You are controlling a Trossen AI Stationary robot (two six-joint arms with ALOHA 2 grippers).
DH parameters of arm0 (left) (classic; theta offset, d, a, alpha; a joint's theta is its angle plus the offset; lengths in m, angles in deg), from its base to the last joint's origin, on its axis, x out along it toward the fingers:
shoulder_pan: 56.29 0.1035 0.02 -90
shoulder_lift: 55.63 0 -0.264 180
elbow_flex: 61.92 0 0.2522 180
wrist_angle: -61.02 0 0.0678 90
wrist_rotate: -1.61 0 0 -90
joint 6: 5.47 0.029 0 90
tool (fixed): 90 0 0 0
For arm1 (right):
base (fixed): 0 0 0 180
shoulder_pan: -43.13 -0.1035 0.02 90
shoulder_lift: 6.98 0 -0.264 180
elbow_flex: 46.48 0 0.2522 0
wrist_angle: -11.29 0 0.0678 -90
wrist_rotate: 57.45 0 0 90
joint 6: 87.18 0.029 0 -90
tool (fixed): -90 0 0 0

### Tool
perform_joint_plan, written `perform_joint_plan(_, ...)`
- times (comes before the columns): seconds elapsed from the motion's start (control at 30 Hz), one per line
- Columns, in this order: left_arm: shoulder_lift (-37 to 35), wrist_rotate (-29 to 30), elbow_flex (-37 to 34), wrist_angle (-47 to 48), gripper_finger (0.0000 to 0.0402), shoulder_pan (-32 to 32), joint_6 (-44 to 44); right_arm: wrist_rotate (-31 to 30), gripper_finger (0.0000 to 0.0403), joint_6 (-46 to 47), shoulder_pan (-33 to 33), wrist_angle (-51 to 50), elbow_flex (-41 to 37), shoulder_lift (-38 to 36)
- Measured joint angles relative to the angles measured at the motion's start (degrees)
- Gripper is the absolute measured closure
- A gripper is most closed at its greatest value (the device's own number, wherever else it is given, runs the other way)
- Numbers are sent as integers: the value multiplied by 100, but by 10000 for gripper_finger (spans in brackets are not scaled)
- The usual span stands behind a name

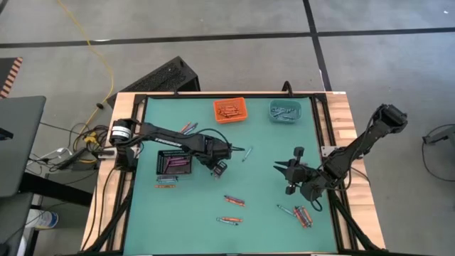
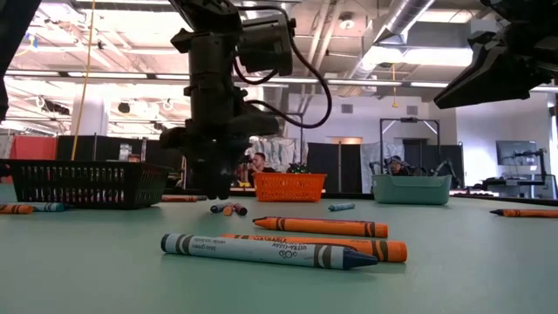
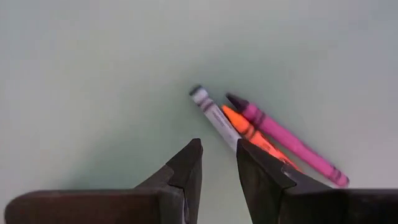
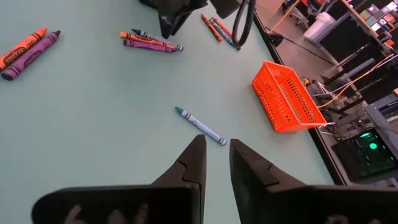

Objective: Sort crayons

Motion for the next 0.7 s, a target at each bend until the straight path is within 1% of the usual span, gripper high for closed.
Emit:
perform_joint_plan(0.17, 125, 65, -3, -96, 313, 0, -83, 0, 331, -1, 0, 0, 0, 0)
perform_joint_plan(0.37, 348, -67, -4, -147, 313, 22, -13, 1, 331, -1, 0, -20, 2, 6)
perform_joint_plan(0.5, 427, -126, 4, -174, 313, 49, 226, 2, 331, -1, 0, -43, 4, 9)
perform_joint_plan(0.6, 432, -253, 0, -187, 314, 59, 573, 1, 331, -1, 0, -39, 4, 9)
perform_joint_plan(0.7, 436, -312, -4, -190, 328, 59, 970, 0, 331, -2, 0, -39, 4, 9)
